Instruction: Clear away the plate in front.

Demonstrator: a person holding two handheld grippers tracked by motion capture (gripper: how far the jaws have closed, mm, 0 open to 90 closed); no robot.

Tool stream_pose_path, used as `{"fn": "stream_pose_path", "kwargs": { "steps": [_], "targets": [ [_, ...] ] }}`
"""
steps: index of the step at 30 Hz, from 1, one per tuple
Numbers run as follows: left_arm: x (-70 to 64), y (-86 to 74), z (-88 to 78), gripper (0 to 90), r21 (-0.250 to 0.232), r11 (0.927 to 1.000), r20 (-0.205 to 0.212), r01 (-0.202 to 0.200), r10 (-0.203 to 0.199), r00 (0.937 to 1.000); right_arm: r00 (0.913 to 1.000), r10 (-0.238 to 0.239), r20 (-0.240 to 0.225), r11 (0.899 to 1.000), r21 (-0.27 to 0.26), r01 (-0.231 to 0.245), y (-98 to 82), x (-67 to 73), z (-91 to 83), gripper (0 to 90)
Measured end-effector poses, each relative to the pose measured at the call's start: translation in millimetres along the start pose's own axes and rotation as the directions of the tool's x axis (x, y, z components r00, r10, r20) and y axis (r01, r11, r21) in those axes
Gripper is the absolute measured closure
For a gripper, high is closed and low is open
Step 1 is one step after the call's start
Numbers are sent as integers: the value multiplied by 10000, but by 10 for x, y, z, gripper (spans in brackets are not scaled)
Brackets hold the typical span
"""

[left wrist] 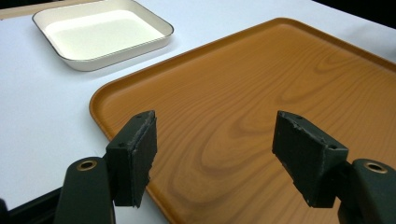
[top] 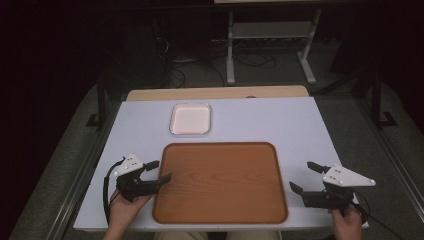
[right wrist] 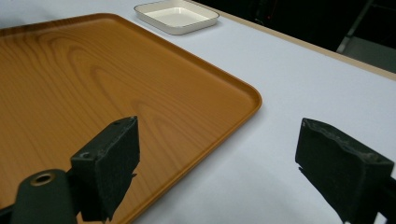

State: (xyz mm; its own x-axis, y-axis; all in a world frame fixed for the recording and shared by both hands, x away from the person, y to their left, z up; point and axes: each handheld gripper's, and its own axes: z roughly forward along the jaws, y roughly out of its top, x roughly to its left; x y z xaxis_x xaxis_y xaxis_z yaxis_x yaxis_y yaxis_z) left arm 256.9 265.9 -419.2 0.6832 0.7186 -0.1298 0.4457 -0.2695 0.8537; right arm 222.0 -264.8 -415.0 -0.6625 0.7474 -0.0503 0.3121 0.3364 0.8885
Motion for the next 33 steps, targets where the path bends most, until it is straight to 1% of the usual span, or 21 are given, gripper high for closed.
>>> {"fn": "stream_pose_path", "kwargs": {
  "steps": [2, 3, 5, 9, 10, 11, 13, 15, 16, 21, 31, 32, 33],
  "targets": [
    [-2, 26, 28, 302, -66, 9999, 168, 112, -111, 9998, 9999, 115, -56, 9999, -89, -115, 3, 0, 5, 130],
    [-6, 41, 41, 302, -78, 9999, 172, 110, -108, 9998, 9999, 135, -70, 9998, -114, -136, 4, -1, 8, 130],
    [-15, 74, 65, 300, -79, 10000, 205, 32, -31, 9998, 9998, 201, -93, 9997, -103, -202, 8, 4, 20, 130],
    [-32, 120, 105, 300, -10, 9999, 236, -110, 111, 9997, 9999, 133, -18, 9999, -51, -133, 11, 4, 31, 130],
    [-39, 145, 128, 300, 42, 9998, 299, -181, 179, 9994, 9998, 212, 42, 9997, -107, -212, 8, -5, 24, 130],
    [-39, 145, 128, 300, 42, 9998, 299, -181, 179, 9994, 9998, 212, 42, 9997, -107, -212, 8, -5, 24, 130],
    [-40, 172, 154, 300, 106, 9997, 351, -207, 203, 9992, 9991, 395, 120, 9990, -199, -393, -1, -25, 13, 130],
    [-38, 181, 161, 300, 134, 9996, 338, -239, 234, 9992, 9988, 464, 133, 9987, -230, -461, -4, -32, 8, 130],
    [-36, 189, 167, 300, 138, 9996, 309, -229, 225, 9993, 9982, 576, 165, 9980, -281, -572, -8, -40, 3, 130],
    [-6, 245, 201, 299, 165, 9997, 286, -185, 181, 9994, 9979, 608, 223, 9977, -301, -601, -12, -48, 6, 129],
    [64, 404, 353, 301, 349, 9992, 200, -196, 189, 9996, 9972, 708, 245, 9970, -316, -700, -25, -60, 7, 130],
    [84, 442, 380, 311, 419, 9990, 283, -155, 144, 9995, 9973, 693, 227, 9972, -303, -686, -25, -60, 12, 130],
    [84, 442, 380, 320, 419, 9990, 283, -155, 144, 9995, 9973, 693, 227, 9972, -303, -686, -25, -60, 12, 130]
  ]
}}
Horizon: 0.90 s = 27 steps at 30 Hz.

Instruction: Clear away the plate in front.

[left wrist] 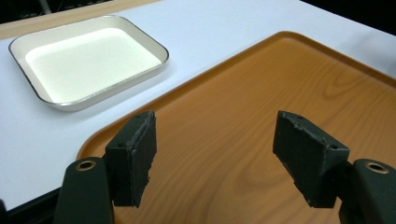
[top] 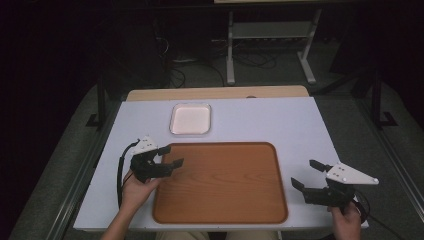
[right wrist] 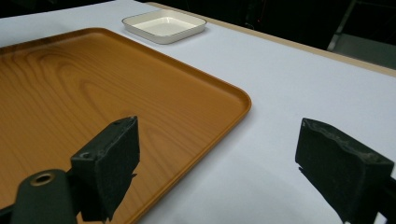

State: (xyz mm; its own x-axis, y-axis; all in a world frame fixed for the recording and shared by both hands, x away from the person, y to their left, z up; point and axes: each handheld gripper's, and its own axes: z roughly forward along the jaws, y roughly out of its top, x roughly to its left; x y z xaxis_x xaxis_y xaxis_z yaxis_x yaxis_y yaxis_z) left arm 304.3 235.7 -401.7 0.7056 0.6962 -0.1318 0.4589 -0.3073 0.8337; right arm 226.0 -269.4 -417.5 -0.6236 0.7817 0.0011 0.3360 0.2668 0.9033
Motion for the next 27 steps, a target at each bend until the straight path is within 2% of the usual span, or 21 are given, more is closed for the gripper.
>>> {"fn": "stream_pose_path", "kwargs": {
  "steps": [11, 16, 27],
  "targets": [
    [55, 150, 170, 320, 436, 9990, 41, -40, 38, 10000, 10000, -56, -62, 10000, -20, 56, 3, 11, 6, 130],
    [98, 194, 211, 325, 527, 9985, 117, 148, -154, 9998, 9999, -105, -84, 9999, -2, 105, 6, 17, 8, 130],
    [244, 358, 314, 333, 686, 9974, -134, 230, -221, 9997, 9999, -104, -69, 9999, -1, 104, 8, 19, 10, 130]
  ]
}}
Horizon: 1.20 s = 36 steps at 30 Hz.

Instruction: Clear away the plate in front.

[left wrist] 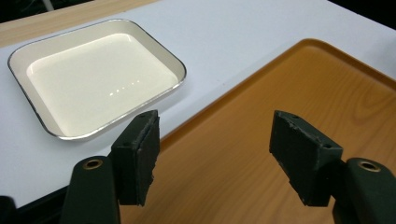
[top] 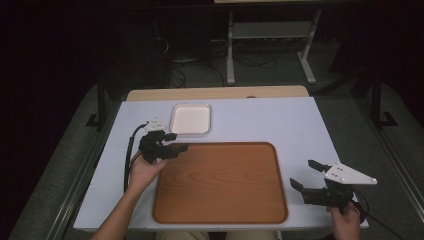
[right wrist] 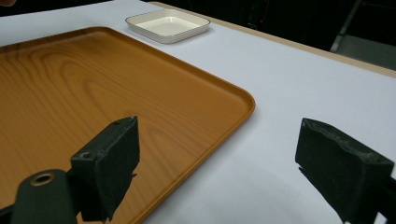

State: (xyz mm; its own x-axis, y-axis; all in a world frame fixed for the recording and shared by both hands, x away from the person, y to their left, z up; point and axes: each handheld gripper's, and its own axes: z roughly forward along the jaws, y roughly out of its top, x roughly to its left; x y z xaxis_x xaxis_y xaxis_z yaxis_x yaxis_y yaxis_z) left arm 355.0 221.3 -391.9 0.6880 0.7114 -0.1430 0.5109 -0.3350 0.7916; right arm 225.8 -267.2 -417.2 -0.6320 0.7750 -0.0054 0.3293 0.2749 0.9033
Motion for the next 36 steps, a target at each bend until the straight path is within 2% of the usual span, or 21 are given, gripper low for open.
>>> {"fn": "stream_pose_path", "kwargs": {
  "steps": [15, 23, 27, 33, 36],
  "targets": [
    [194, 163, 159, 344, 225, 9993, -257, 313, -307, 9992, 10000, -2, -43, 10000, -18, 2, 1, 2, 0, 129],
    [337, 263, 249, 358, 445, 9977, -550, 505, -480, 9973, 10000, -43, -82, 10000, -37, 42, 2, 6, 1, 130],
    [430, 320, 292, 373, 493, 9967, -756, 649, -611, 9953, 9999, -68, -91, 10000, -28, 68, 4, 8, 5, 130],
    [594, 401, 381, 392, 537, 9911, -1036, 1218, -1158, 9879, 9999, -91, -103, 10000, -10, 91, 6, 13, 10, 130],
    [657, 417, 444, 400, 687, 9903, -1307, 1209, -1112, 9852, 9998, -115, -134, 9999, 3, 115, 7, 16, 11, 130]
  ]
}}
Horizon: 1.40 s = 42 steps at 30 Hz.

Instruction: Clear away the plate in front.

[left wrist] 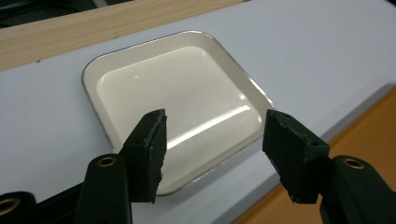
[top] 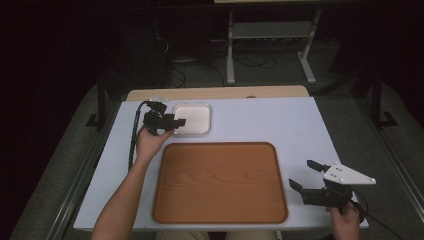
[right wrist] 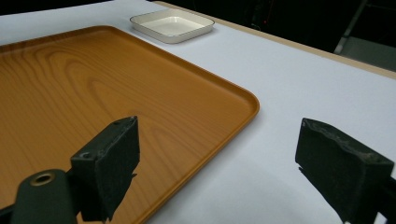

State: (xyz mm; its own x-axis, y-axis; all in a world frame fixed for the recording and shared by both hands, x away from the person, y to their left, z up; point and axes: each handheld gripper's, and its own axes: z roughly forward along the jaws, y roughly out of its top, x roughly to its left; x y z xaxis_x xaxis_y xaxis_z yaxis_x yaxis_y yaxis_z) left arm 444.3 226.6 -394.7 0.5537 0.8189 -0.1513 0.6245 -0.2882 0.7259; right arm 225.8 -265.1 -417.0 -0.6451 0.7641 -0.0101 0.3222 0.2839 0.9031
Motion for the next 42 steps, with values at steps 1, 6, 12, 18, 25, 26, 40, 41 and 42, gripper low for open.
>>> {"fn": "stream_pose_path", "kwargs": {
  "steps": [1, 6, 12, 18, 25, 26, 40, 41, 42],
  "targets": [
    [25, -3, 27, 406, 20, 10000, -81, 38, -38, 10000, 10000, -8, -16, 10000, 1, 8, 0, 2, 1, 130],
    [209, -65, 144, 437, 58, 9952, -149, 979, -978, 9951, 9999, -116, -72, 9999, 46, 116, 3, 14, 6, 130],
    [364, -128, 236, 476, 61, 9852, -509, 1716, -1710, 9840, 9999, -131, -81, 9998, 130, 132, 4, 18, 19, 130],
    [421, -162, 324, 544, 488, 9815, -1005, 1852, -1797, 9786, 9997, -215, -119, 9996, 169, 217, 7, 28, 29, 130],
    [478, -197, 367, 623, 668, 9739, -1221, 2171, -2080, 9705, 9995, -266, -155, 9995, 154, 269, 10, 34, 29, 130],
    [483, -200, 373, 639, 696, 9732, -1225, 2194, -2099, 9700, 9995, -280, -153, 9995, 161, 283, 10, 34, 30, 130],
    [512, -228, 473, 817, 947, 9549, -1406, 2815, -2671, 9534, 9994, -301, -153, 9993, 201, 304, 12, 38, 34, 129],
    [509, -225, 476, 819, 931, 9548, -1457, 2823, -2674, 9525, 9994, -301, -158, 9993, 203, 304, 12, 39, 34, 130],
    [510, -223, 477, 823, 917, 9539, -1486, 2858, -2707, 9511, 9994, -311, -164, 9993, 202, 314, 12, 38, 34, 130]
  ]
}}
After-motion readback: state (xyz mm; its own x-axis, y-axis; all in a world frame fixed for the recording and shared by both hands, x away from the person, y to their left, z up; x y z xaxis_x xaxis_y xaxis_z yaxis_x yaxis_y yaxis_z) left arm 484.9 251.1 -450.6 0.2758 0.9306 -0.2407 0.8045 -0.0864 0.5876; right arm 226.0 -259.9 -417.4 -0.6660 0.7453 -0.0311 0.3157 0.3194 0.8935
